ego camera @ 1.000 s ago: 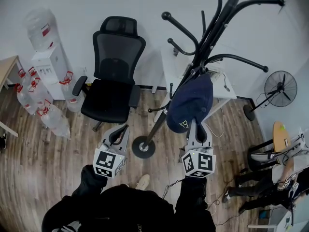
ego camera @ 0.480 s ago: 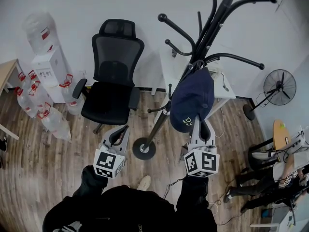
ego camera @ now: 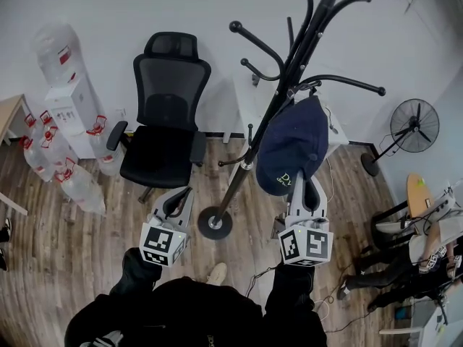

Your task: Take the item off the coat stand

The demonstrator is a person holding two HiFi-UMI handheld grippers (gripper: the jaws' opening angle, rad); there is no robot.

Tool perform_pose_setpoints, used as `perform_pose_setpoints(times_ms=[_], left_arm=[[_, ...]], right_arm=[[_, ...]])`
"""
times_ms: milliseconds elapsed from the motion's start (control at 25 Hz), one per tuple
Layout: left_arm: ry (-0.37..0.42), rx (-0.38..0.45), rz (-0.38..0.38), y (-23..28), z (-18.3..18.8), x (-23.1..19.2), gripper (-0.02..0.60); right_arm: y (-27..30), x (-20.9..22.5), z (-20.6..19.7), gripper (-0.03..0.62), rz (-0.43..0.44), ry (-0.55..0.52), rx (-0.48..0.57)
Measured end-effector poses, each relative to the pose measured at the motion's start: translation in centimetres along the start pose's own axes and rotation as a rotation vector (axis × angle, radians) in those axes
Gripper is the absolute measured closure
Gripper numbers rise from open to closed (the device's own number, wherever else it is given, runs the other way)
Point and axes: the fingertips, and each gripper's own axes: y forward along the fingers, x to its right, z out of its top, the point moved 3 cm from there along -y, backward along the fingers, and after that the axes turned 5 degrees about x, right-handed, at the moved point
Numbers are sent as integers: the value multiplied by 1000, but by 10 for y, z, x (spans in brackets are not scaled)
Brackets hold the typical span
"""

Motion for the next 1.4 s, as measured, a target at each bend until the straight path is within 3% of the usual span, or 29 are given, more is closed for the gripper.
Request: perform_pose_setpoints(times_ms=[480,1400], left_arm=[[3,-5,-100,-5,-1,25,555],[29,-28,-333,-31,-7,86,555]], right_arm=[[-63,7,14,575,-104,-26,18],[-206,-9,-51,574,-334,-7,-177]])
